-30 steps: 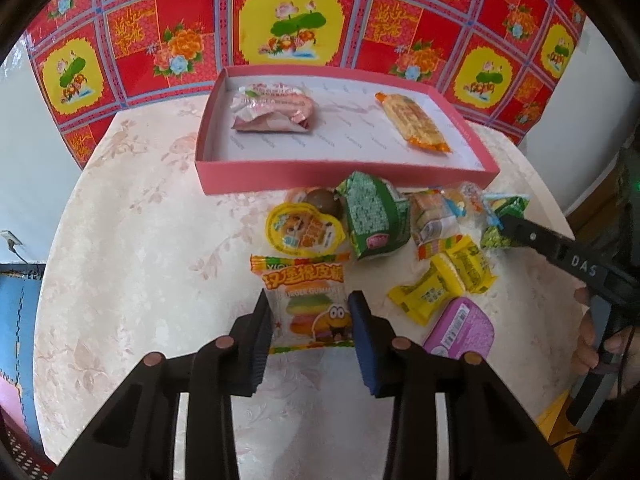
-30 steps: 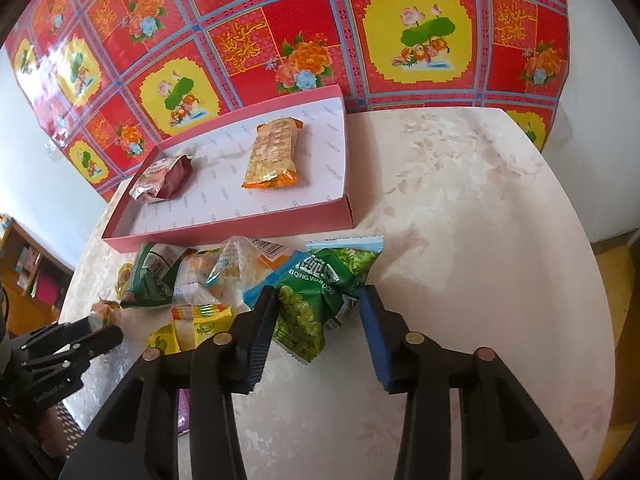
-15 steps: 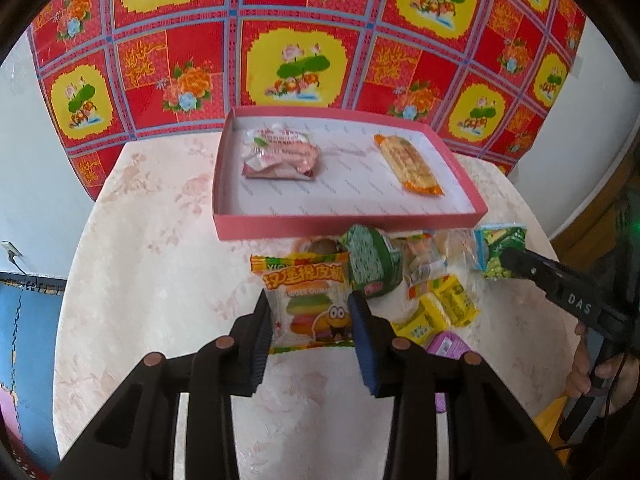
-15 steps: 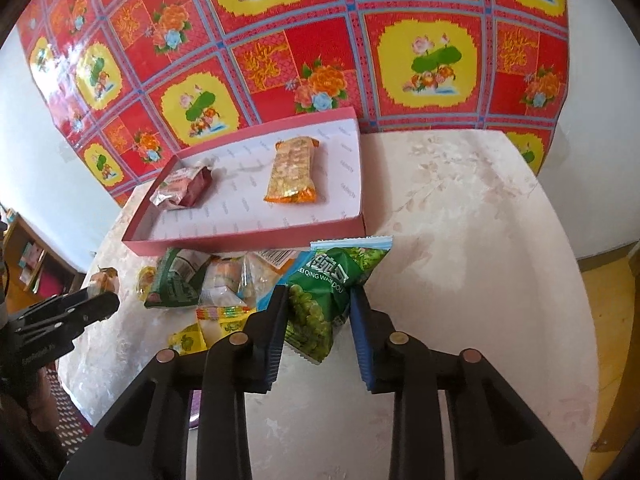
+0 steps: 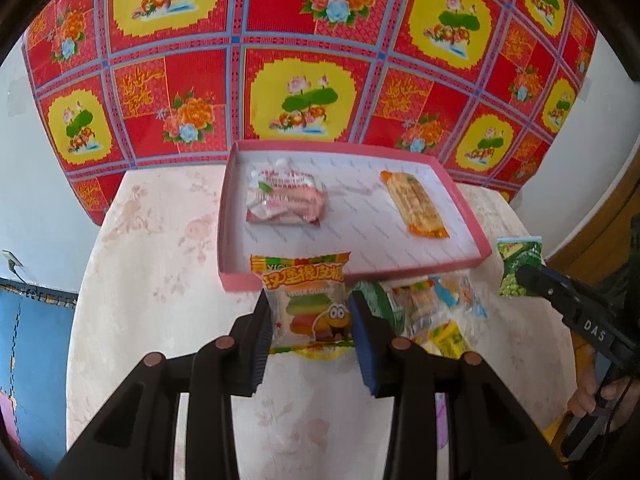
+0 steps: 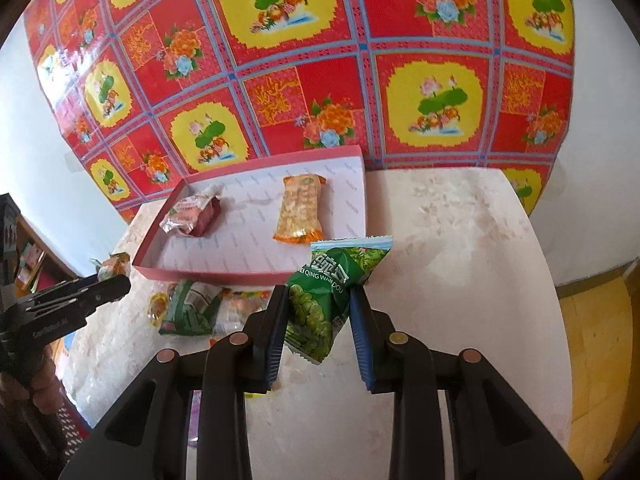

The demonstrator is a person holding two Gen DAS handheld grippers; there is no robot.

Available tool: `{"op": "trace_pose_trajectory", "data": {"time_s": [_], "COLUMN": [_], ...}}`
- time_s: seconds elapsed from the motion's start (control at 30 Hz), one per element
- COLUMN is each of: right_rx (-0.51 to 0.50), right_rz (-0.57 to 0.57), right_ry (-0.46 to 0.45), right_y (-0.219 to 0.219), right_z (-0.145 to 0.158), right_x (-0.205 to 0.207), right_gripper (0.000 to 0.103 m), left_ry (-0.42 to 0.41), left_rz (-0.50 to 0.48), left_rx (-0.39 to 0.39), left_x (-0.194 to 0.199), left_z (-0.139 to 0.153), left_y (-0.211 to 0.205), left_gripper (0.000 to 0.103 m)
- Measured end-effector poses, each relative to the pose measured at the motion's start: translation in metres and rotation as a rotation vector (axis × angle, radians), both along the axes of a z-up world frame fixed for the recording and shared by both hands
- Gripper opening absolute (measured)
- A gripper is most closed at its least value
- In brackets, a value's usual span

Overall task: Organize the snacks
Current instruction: 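Lift the gummy pack with the left gripper while the right lifts the pea bag, then release the gummy pack beside the pouch while the right releases the pea bag in the box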

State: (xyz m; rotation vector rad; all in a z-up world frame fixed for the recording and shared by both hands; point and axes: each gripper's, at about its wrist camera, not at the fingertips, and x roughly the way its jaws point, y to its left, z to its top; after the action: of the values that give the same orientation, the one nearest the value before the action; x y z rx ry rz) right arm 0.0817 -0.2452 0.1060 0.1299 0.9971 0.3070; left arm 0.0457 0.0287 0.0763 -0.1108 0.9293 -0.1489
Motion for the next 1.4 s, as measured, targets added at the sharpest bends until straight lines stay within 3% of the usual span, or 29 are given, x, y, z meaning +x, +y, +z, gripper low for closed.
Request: {"op": "trace_pose_trajectory", "data": {"time_s": [0.5,1.13,1.4], "right_rx": [-0.05,-0.175,-0.179], "right_rz": [0.047,0.094,0.097], "right_ry": [-0.043,-0.071,-0.055], "right_y": [0.017,0.04,0.044], "right_z": [0.007,-0.02,-0.03], "right_x": [0.038,0.099,0.115], "right_gripper": [0.031,0.031,0.031], "left_ry": [-0.002,0.057,0.063], "left_rz": [0.003,0.026,0.016], "left_rx": [0.003,0.014,0.024], "left_x": [0.044,0.083,0.098], "left_z": [-0.004,-0.04,-0.049], "left_y": [-0.004,-0.004,-0.01], "left_gripper": [0.039,0.039,0.039]}}
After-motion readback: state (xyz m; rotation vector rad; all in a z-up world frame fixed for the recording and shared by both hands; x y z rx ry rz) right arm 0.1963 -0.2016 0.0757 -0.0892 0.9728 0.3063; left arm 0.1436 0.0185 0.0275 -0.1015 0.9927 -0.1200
